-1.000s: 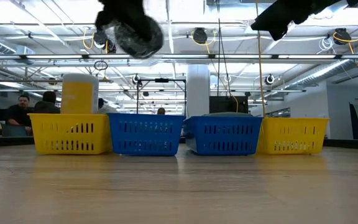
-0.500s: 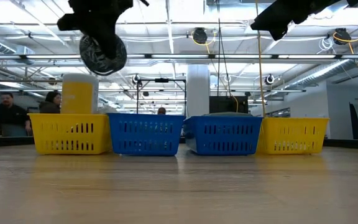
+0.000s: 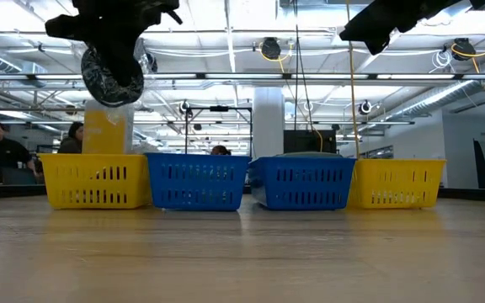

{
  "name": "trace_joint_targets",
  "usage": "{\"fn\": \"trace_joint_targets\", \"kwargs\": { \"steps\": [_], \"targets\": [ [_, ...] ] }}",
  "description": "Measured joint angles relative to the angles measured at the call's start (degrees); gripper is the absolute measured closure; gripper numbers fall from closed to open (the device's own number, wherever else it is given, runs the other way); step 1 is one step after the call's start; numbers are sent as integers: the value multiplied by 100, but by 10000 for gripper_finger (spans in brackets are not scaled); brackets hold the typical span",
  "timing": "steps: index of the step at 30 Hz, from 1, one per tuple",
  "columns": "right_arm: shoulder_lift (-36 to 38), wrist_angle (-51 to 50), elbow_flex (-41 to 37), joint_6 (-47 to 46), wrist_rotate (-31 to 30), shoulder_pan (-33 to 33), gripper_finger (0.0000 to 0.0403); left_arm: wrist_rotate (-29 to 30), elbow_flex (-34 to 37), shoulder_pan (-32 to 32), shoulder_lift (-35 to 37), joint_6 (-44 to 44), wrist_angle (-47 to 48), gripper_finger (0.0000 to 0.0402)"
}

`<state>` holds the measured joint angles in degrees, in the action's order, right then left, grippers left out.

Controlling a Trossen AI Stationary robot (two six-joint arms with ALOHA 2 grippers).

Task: Pick & Place Travel size toiletries
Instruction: Put the hairbrush into the left yellow bin

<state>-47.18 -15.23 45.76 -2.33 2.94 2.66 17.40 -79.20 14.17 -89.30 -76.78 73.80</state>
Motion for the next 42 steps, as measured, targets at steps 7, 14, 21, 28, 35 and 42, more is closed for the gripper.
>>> {"fn": "trace_joint_targets", "kwargs": {
  "steps": [7, 14, 21, 28, 35, 42],
  "targets": [
    [0, -3, 0, 2, 2, -2, 308, -466, -9, -4, -558, -288, 228, 390],
    [0, 4, -2, 2, 2, -2, 309, -730, -7, -173, -1056, -350, 460, 390],
    [0, -7, -2, 2, 4, -2, 308, -1026, -7, -480, -1475, -190, 521, 389],
    [0, -11, -2, 2, 4, -2, 307, -908, -2, -674, -1648, 97, 638, 353],
    [0, -11, -2, 4, 4, -2, 309, -841, -2, -669, -1609, 146, 754, 320],
    [2, 37, -122, 2, 4, -2, 308, -798, -2, -671, -1606, 164, 768, 317]
  ]
}}
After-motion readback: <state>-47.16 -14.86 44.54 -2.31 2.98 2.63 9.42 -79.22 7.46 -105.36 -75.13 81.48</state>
